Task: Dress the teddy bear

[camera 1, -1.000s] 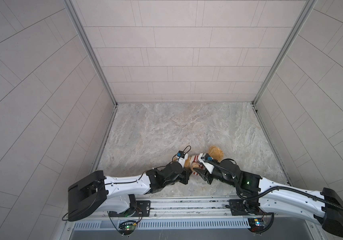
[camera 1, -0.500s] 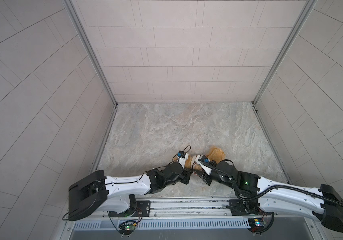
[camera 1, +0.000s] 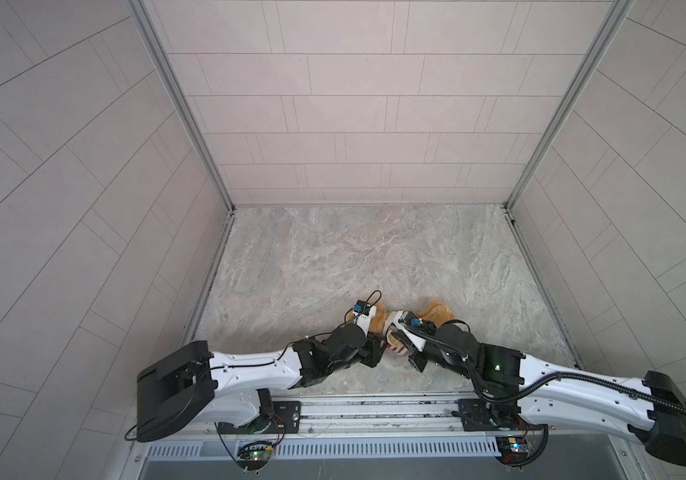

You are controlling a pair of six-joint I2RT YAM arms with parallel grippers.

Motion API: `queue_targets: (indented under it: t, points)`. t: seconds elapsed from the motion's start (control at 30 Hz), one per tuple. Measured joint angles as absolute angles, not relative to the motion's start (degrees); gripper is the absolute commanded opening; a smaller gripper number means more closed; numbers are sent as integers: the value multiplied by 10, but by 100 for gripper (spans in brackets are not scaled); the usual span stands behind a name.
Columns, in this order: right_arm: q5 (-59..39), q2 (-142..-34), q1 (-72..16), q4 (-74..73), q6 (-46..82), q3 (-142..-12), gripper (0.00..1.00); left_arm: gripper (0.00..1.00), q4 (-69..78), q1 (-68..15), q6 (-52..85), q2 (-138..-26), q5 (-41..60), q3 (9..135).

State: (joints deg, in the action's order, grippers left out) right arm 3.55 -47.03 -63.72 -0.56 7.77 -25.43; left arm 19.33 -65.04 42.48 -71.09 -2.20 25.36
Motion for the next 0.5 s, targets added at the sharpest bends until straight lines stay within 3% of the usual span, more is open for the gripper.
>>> queue_targets:
  t: [0.37, 0.5]
  points:
    - [-28, -470, -637, 4, 113, -291, 0, 1, 216, -650, 406, -717, -24, 269]
    - [-37, -455, -637, 8, 121, -297, 0, 0, 236, -650, 409, -707, -24, 266]
